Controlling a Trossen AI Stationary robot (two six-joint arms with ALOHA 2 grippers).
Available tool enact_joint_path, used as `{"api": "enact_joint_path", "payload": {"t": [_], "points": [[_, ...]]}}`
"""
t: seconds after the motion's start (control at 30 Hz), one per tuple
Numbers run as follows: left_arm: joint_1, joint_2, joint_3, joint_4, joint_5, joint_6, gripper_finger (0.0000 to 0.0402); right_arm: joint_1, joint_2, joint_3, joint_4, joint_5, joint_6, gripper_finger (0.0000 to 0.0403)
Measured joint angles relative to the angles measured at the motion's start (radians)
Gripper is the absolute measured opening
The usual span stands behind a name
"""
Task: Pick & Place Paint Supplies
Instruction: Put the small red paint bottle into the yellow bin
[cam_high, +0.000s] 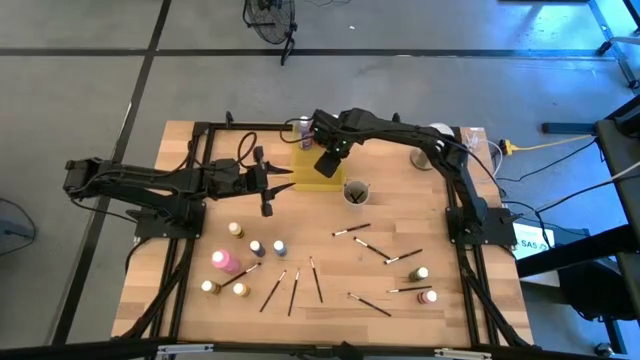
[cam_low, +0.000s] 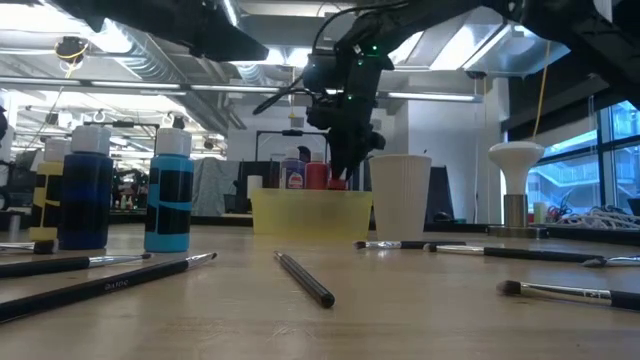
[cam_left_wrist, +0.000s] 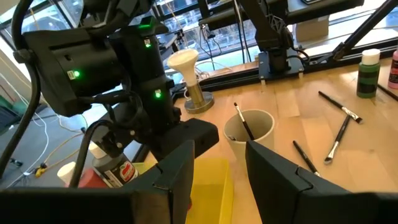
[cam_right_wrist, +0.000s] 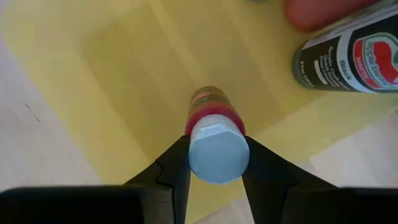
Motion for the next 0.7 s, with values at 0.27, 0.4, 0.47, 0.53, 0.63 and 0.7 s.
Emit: {"api": "enact_joint_path", "payload": {"t": [0.27,0.4,0.47,0.53,0.63,0.7], "points": [[0.000,0.000,0.000,-0.016,0.000,-0.012,0.0141,0.000,0.004,-0.017,-0.005,0.000,0.000,0.0119],[0.000,0.000,0.000,-0.024,0.000,-0.014,0.0141,0.000,0.004,-0.017,-0.004,0.000,0.001,0.0119],[0.000,0.000,0.000,-0.024,0.000,-0.016,0.0141,0.000,0.004,-0.017,-0.004,0.000,0.001,0.0119],[0.000,0.000,0.000,-0.024,0.000,-0.016,0.0141,0.000,0.004,-0.017,-0.004,0.000,0.001,0.0119],[0.000,0.000,0.000,-0.031,0.000,-0.016,0.0141,0.004,0.016,-0.017,0.003,0.000,0.000,0.0119],[0.000,0.000,0.000,-0.032,0.000,-0.016,0.0141,0.004,0.026,-0.016,0.007,-0.001,-0.001,0.0119]]}}
